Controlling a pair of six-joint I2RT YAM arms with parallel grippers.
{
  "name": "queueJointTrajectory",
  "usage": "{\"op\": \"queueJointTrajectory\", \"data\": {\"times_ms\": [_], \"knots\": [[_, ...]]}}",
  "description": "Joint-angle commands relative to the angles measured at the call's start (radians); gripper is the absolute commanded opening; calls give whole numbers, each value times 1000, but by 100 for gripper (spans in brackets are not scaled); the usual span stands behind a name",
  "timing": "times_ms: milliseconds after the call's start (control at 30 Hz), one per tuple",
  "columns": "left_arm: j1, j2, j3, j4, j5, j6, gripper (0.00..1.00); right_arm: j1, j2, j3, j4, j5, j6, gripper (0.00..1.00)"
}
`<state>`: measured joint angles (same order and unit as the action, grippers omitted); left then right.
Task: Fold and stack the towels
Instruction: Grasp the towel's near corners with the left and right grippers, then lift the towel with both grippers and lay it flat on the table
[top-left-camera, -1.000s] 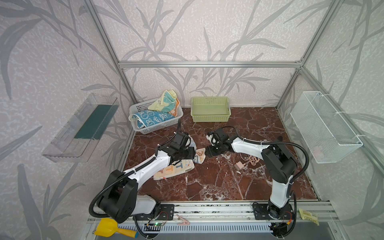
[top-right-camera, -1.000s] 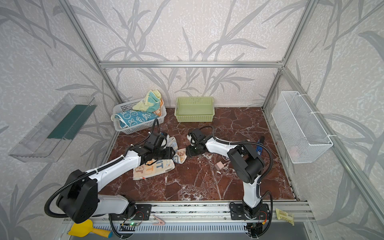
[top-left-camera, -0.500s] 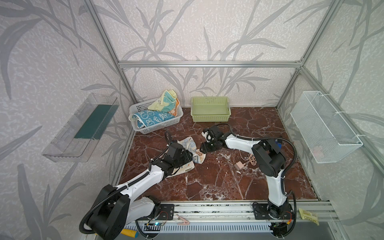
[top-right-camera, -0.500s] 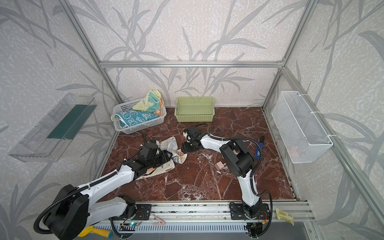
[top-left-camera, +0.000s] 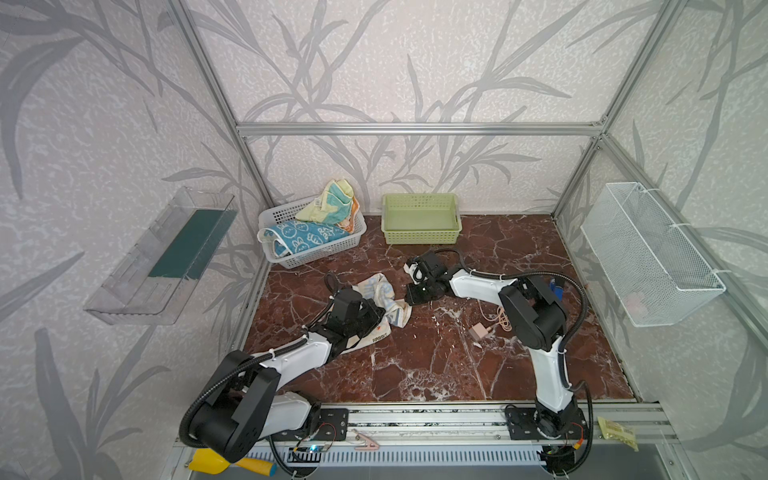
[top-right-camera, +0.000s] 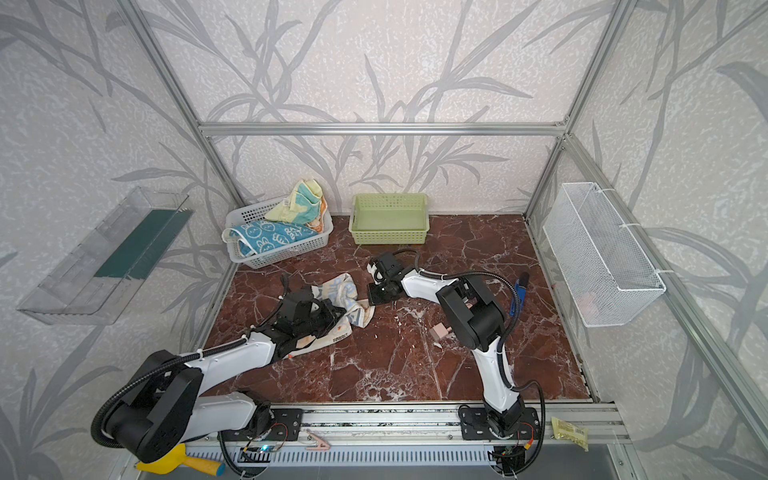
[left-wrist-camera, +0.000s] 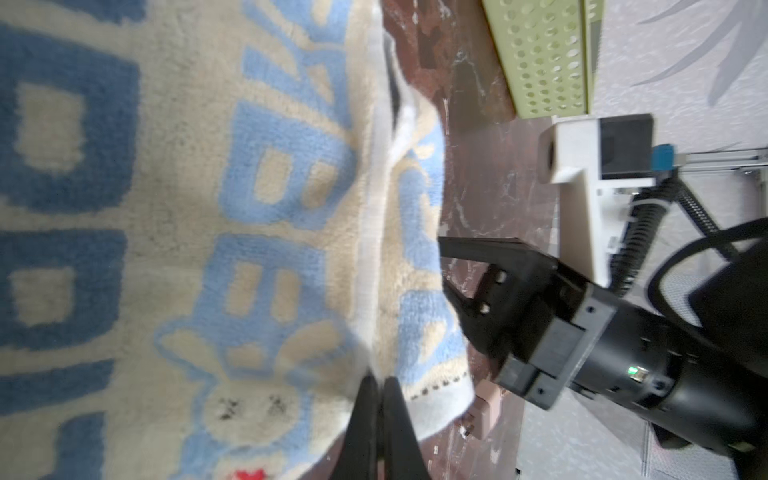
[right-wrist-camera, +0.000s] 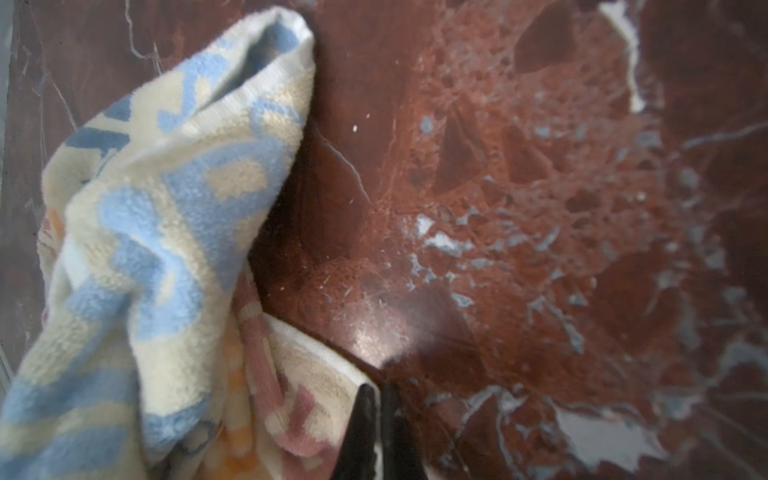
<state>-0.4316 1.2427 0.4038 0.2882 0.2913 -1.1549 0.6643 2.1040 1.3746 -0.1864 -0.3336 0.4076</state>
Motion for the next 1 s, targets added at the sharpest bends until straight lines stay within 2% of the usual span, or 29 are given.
{"op": "queueJointTrajectory", "data": {"times_ms": [0,267,433,567,733,867,967], "knots": [[10,-106,31,-97,-20,27,0,-15,-71,-47,7,10,8,0],[41,-337,233,-478,-73,209,0,-29,-356,-125,-8,136,-16,0],[56,-370,501,-694,-86,356,0,-22,-616,-138,-82,282,-35,0],[54,-359,721,-781,-69,439,0,7,-824,-129,-116,421,-86,0],[51,-369,894,-863,-78,516,0,105,-1027,-67,-174,580,-173,0],[39,-392,961,-887,-29,505,0,200,-1099,25,-276,641,-198,0],[7,-418,1012,-940,-29,503,0,315,-1133,87,-339,732,-230,0]]}}
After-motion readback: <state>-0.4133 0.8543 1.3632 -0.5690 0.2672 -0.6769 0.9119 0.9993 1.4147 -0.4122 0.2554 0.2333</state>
